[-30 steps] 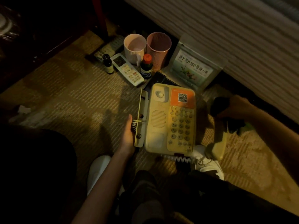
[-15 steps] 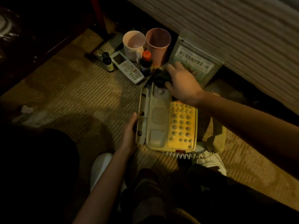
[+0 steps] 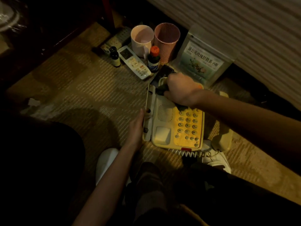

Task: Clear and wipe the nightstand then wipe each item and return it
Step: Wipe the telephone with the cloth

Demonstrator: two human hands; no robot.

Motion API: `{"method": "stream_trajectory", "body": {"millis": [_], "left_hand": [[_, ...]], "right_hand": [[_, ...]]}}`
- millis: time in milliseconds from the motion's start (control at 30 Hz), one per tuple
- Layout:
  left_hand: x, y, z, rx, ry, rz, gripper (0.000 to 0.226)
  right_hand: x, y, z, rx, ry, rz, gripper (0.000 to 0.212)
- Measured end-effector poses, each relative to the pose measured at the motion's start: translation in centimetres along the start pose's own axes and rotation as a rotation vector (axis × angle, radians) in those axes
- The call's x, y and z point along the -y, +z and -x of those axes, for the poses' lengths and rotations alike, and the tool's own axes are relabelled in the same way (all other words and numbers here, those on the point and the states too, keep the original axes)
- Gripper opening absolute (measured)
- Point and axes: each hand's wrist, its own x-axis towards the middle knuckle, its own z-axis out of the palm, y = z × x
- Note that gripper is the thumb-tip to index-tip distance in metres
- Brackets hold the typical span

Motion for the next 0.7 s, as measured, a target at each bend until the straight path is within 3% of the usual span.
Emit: {"method": "stream_trajectory", "body": {"millis": [133,300,367,467,600,700], "left_hand": [[0.0,-0.2,0.0,-0.003,-0.077,0.077,0.083],[0.0,-0.7,-0.3,0.068,-0.089,0.051,0.087],[-0.2,-0.5,0.0,0.059,-0.053,0.013,0.078],[-0.1,-0.1,0.1,0.034,-0.025,-0.017,0.068],[-0.4,0.2,0.5,0.010,-0.033,-0.012,0.064],[-0.2,-0.2,0.3,0.003,-0.031,-0.046,0.057]], "right_hand": [[-1.4,0.7,-1.7,-0.132,-0.079,0.065,0.025],[-1.3,0.7,-1.9,-0.187,-0.174,0.250,0.023],[-1.1,1.1,-0.7,-0.189,-0.059,0.235,0.020],[0.0,1.5,0.9,-0.064,0.103,0.187,0.019],[1.0,2.5,2.7,0.030,0.101,0.114,0.029],[-0.4,4.6,4.5,-0.147,-0.022,-0.026,0.035]]}}
